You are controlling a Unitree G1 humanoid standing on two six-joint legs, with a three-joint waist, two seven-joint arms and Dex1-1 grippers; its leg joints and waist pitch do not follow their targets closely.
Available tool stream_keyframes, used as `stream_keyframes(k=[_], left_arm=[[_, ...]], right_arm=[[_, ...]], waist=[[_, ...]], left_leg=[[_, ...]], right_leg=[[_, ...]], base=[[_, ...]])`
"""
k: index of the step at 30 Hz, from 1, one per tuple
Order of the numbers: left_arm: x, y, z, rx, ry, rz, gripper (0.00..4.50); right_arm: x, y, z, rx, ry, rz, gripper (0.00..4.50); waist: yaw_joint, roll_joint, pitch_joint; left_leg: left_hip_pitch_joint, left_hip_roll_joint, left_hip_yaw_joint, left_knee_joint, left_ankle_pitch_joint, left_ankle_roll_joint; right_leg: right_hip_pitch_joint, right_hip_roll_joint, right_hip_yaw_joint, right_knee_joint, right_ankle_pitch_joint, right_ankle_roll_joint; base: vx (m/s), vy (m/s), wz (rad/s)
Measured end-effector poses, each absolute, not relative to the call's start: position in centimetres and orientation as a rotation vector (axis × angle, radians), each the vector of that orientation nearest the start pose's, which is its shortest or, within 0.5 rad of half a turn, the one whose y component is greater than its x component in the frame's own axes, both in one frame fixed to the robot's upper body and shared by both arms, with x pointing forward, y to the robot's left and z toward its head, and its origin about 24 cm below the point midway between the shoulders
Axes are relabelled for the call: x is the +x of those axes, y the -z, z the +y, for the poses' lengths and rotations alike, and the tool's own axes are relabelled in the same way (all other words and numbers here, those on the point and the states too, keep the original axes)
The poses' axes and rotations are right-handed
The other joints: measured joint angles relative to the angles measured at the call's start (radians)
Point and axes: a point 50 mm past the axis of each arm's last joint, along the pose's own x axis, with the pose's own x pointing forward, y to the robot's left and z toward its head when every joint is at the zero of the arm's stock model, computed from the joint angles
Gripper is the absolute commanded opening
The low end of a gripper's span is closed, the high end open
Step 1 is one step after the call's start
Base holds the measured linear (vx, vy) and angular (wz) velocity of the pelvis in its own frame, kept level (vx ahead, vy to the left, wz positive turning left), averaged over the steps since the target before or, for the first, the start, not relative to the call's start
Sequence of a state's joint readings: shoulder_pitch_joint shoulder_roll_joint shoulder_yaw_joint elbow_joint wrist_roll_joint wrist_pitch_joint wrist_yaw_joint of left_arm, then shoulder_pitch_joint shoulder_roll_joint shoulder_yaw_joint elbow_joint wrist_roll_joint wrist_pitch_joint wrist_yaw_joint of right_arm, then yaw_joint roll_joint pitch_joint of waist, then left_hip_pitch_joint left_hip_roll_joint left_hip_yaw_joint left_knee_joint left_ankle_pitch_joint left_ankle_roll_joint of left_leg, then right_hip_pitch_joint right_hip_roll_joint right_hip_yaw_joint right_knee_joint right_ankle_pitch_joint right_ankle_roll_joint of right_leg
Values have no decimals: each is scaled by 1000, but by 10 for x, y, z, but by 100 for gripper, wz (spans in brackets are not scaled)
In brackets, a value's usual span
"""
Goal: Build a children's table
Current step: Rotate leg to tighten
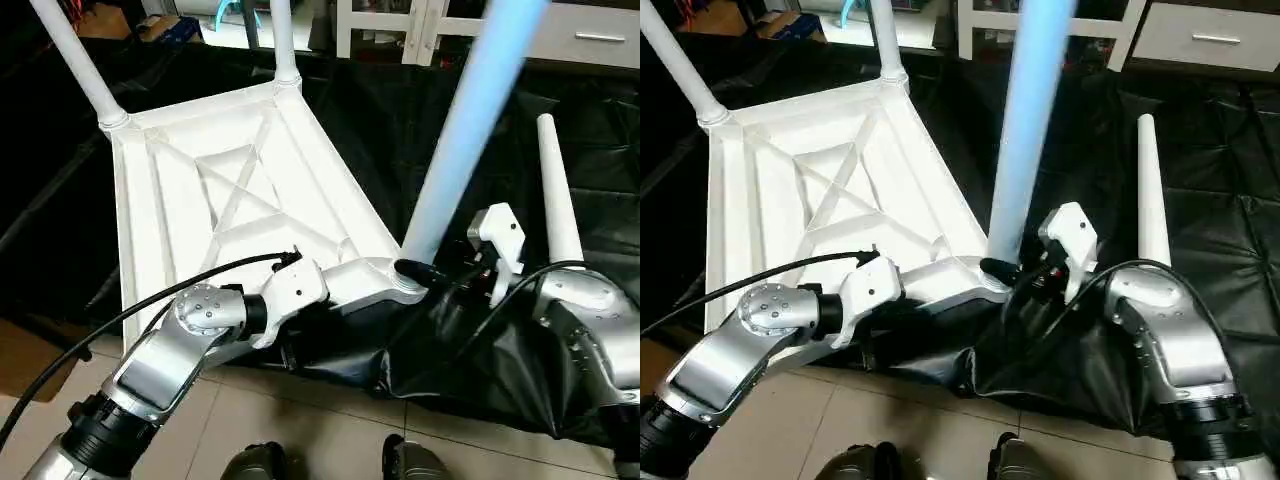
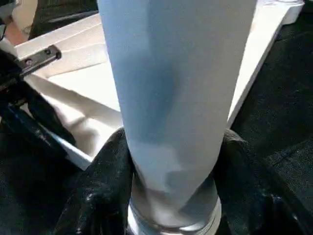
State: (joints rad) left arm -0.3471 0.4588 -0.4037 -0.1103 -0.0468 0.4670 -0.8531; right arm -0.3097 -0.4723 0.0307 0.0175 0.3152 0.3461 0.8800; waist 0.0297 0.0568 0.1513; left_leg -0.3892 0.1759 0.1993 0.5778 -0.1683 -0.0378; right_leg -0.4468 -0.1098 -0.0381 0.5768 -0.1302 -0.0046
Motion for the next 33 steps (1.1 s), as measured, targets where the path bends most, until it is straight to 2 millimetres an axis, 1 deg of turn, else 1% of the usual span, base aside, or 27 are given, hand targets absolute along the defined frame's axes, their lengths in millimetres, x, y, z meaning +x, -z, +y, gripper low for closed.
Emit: stream_keyframes(k=[1,3,4,6,7,8,9,12,13,14,15,17,19,21,22,23,25,27,28,30,31,33], left_arm=[[269,-77,103,463,1145,337,0],[274,-77,100,438,1102,353,0],[275,-77,99,433,1094,355,0],[280,-77,92,413,1057,362,0],[285,-77,86,404,1023,363,0],[288,-77,82,395,1002,367,0],[290,-78,78,386,980,369,0],[304,-79,50,324,876,379,0],[305,-80,44,316,859,379,0],[306,-79,40,313,846,378,0],[308,-79,39,318,834,380,0],[311,-79,42,335,827,376,0],[312,-79,48,364,826,367,0],[313,-79,52,383,839,355,0],[311,-79,56,405,862,341,0],[310,-79,60,417,879,333,0],[308,-79,66,446,905,315,0],[306,-80,75,475,929,297,0],[305,-80,81,492,948,286,0],[304,-80,86,499,959,286,0],[302,-79,89,509,983,282,0],[294,-78,98,523,1046,267,0]], right_arm=[[290,-101,-172,-104,-897,133,199],[296,-96,-163,-54,-779,117,196],[297,-96,-162,-50,-759,116,196],[303,-92,-155,-14,-662,118,196],[310,-92,-148,7,-586,114,196],[314,-92,-146,14,-528,117,196],[317,-91,-143,29,-481,116,196],[336,-91,-129,85,-198,110,196],[339,-90,-127,83,-153,109,196],[341,-90,-125,85,-125,106,196],[344,-90,-122,86,-112,97,196],[346,-90,-120,80,-135,95,196],[346,-91,-121,64,-177,87,196],[345,-92,-126,29,-234,77,196],[341,-93,-134,-14,-300,67,196],[337,-93,-138,-40,-347,63,265],[331,-95,-144,-97,-428,55,264],[323,-101,-153,-162,-510,41,285],[316,-106,-157,-184,-575,29,299],[311,-115,-158,-200,-647,2,317],[308,-116,-163,-214,-679,8,330],[295,-118,-175,-250,-789,33,330]], waist=[[-3,-1,-1],[-16,-5,-3],[-20,-5,-3],[-29,-7,-4],[-36,-7,-4],[-39,-7,-4],[-42,-7,-4],[-51,-6,-4],[-52,-5,-4],[-53,-4,-4],[-53,-2,-3],[-55,2,0],[-56,4,2],[-54,5,6],[-50,6,7],[-49,6,7],[-46,8,8],[-42,9,9],[-41,9,9],[-43,9,9],[-42,9,9],[-37,9,9]], left_leg=[[1,0,0,0,0,0],[3,0,-1,0,0,0],[3,-1,-2,0,0,0],[5,-2,-2,0,0,-1],[5,-2,-3,1,0,-1],[5,-2,-4,1,0,-1],[5,-2,-6,0,0,-1],[4,-4,-9,-1,0,-1],[4,-4,-10,-3,0,0],[4,-4,-13,-4,0,0],[3,-4,-21,-4,0,0],[4,-4,-31,-6,0,0],[5,-4,-31,-7,0,0],[4,-5,-30,-9,0,0],[5,-5,-30,-13,0,0],[5,-5,-29,-16,0,0],[4,-5,-26,-20,0,0],[1,-5,-24,-23,0,0],[0,-5,-24,-21,0,0],[3,-4,-24,-15,0,0],[4,-4,-24,-14,0,0],[5,-3,-24,-15,0,0]], right_leg=[[0,0,0,0,0,0],[0,0,0,-1,-1,1],[0,0,0,-1,-1,2],[3,0,0,-3,-2,3],[3,0,0,-5,-2,3],[3,0,-2,-9,-2,3],[4,0,-3,-12,-2,3],[9,0,-7,-29,-2,4],[12,0,-11,-38,-2,4],[14,0,-16,-46,-3,5],[20,-2,-27,-57,-4,5],[29,-1,-37,-72,-4,6],[29,-2,-39,-75,-4,6],[28,-3,-38,-75,-4,6],[27,-3,-38,-74,-4,6],[26,-2,-37,-73,-4,6],[22,-2,-32,-68,-3,5],[16,-2,-30,-64,-3,4],[12,-2,-29,-58,-2,3],[11,-2,-27,-45,-1,1],[10,-2,-27,-42,-1,1],[10,-1,-26,-36,-1,1]], base=[[0,0,0],[0,0,0],[0,0,0],[0,0,0],[0,0,0],[0,0,0],[0,0,0],[0,0,0],[0,0,0],[0,0,0],[0,0,0],[0,0,0],[0,0,0],[0,0,0],[0,0,0],[0,0,0],[0,0,0],[0,0,0],[0,0,0],[0,0,0],[0,0,0],[27,-15,5]])
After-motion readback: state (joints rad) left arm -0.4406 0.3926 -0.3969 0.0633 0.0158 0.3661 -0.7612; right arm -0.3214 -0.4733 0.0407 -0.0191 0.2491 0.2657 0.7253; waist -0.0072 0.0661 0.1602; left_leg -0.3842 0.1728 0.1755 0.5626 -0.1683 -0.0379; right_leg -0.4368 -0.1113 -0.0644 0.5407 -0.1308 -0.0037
